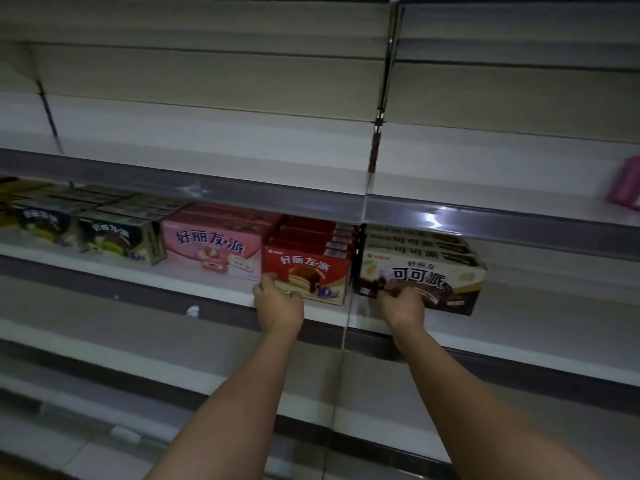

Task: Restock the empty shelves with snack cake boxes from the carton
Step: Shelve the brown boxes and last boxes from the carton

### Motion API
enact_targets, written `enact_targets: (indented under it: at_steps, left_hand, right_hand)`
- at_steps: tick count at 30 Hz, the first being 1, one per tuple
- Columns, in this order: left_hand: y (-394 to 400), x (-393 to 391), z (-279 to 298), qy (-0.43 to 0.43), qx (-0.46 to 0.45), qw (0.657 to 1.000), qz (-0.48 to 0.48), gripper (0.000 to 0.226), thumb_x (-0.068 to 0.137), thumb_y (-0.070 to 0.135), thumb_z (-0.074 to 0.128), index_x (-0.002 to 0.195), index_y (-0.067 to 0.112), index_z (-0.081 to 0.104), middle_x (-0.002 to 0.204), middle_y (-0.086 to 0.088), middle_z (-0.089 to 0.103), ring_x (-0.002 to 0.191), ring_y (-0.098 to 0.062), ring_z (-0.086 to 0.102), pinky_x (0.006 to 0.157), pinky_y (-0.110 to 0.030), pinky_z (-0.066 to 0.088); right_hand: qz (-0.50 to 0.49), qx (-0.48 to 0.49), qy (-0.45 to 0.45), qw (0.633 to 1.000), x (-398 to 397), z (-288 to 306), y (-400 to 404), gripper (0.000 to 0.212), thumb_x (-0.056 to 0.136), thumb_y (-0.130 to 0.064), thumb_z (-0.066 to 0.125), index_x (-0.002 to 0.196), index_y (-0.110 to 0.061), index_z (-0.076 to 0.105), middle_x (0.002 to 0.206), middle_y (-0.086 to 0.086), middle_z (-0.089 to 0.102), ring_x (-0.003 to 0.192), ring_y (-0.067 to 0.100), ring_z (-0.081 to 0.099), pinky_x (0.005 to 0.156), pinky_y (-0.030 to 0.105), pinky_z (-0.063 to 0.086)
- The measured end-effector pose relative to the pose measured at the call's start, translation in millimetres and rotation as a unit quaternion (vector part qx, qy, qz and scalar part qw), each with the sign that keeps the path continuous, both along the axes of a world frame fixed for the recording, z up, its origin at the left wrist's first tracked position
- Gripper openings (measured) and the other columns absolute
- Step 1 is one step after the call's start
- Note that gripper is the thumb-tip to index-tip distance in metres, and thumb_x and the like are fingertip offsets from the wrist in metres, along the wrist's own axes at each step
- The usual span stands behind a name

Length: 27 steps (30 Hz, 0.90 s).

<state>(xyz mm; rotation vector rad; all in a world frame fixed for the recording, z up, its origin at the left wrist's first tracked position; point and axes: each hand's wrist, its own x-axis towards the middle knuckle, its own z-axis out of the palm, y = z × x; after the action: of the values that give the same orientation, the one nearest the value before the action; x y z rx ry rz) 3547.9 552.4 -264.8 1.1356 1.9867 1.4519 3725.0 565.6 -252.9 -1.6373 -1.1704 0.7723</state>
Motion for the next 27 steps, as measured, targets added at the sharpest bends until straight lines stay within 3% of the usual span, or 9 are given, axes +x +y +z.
enact_targets:
  at_steps: [3, 7, 11, 14, 19, 23, 27]
  left_hand:
    - [13, -32, -2, 0.01, -0.014, 1.0, -0.01, 0.052, 0.086, 0.006, 0.059, 0.134, 0.005, 0.039, 0.134, -0.018, 0.043, 0.119, -0.036, 0.047, 0.096, -0.04, 0.041]
    - [35, -64, -1, 0.013, -0.035, 0.997, -0.063, 0.059, 0.089, 0.014, 0.061, 0.141, 0.004, 0.034, 0.138, -0.019, 0.042, 0.124, -0.036, 0.045, 0.101, -0.042, 0.041]
    - [57, -80, 1, -0.003, -0.042, 0.989, -0.139, 0.051, 0.087, 0.02, 0.064, 0.132, 0.004, 0.046, 0.127, -0.019, 0.056, 0.116, -0.036, 0.055, 0.097, -0.041, 0.046]
    - [64, -85, 4, -0.031, -0.044, 0.977, -0.207, 0.041, 0.09, 0.021, 0.062, 0.128, 0.007, 0.051, 0.123, -0.013, 0.061, 0.111, -0.032, 0.058, 0.094, -0.037, 0.047]
    - [68, -84, 4, -0.061, -0.034, 0.958, -0.277, 0.053, 0.09, 0.022, 0.064, 0.137, 0.013, 0.043, 0.13, -0.009, 0.057, 0.118, -0.027, 0.054, 0.092, -0.026, 0.04]
    - [71, -84, 2, -0.077, -0.041, 0.955, -0.283, 0.06, 0.091, 0.021, 0.063, 0.144, 0.016, 0.034, 0.135, -0.008, 0.054, 0.121, -0.027, 0.052, 0.101, -0.032, 0.041]
    - [75, -87, -5, -0.003, -0.037, 0.964, -0.262, 0.052, 0.093, 0.019, 0.057, 0.141, 0.018, 0.038, 0.134, -0.009, 0.055, 0.12, -0.029, 0.053, 0.098, -0.034, 0.043]
  right_hand:
    - [0.021, -0.019, 0.011, 1.0, -30, -4, 8, 0.025, 0.092, -0.017, 0.057, 0.114, -0.006, 0.058, 0.11, 0.013, 0.063, 0.095, 0.026, 0.058, 0.085, 0.032, 0.048]
    - [0.02, -0.048, 0.031, 0.998, -66, -9, 15, 0.04, 0.089, -0.024, 0.063, 0.125, -0.006, 0.056, 0.116, 0.013, 0.065, 0.102, 0.031, 0.062, 0.094, 0.046, 0.05]
    - [0.02, -0.055, 0.039, 0.998, -86, 0, 24, 0.023, 0.092, -0.021, 0.06, 0.114, -0.015, 0.059, 0.115, 0.009, 0.065, 0.103, 0.029, 0.06, 0.095, 0.047, 0.048]
    - [0.013, -0.05, 0.037, 0.998, -94, 7, 30, 0.033, 0.09, -0.016, 0.063, 0.122, -0.017, 0.056, 0.121, 0.009, 0.063, 0.109, 0.029, 0.059, 0.096, 0.046, 0.047]
    - [0.004, -0.05, 0.043, 0.998, -97, 9, 35, 0.04, 0.086, -0.01, 0.067, 0.124, -0.016, 0.055, 0.123, 0.011, 0.062, 0.113, 0.029, 0.057, 0.1, 0.047, 0.045]
    - [-0.013, -0.027, 0.069, 0.997, -101, 7, 38, 0.034, 0.088, -0.01, 0.064, 0.122, -0.014, 0.057, 0.118, 0.011, 0.063, 0.109, 0.029, 0.059, 0.099, 0.048, 0.047]
    - [-0.027, -0.016, 0.112, 0.993, -105, 2, 41, 0.029, 0.095, -0.007, 0.05, 0.122, -0.015, 0.053, 0.122, 0.013, 0.061, 0.112, 0.03, 0.057, 0.101, 0.048, 0.045]
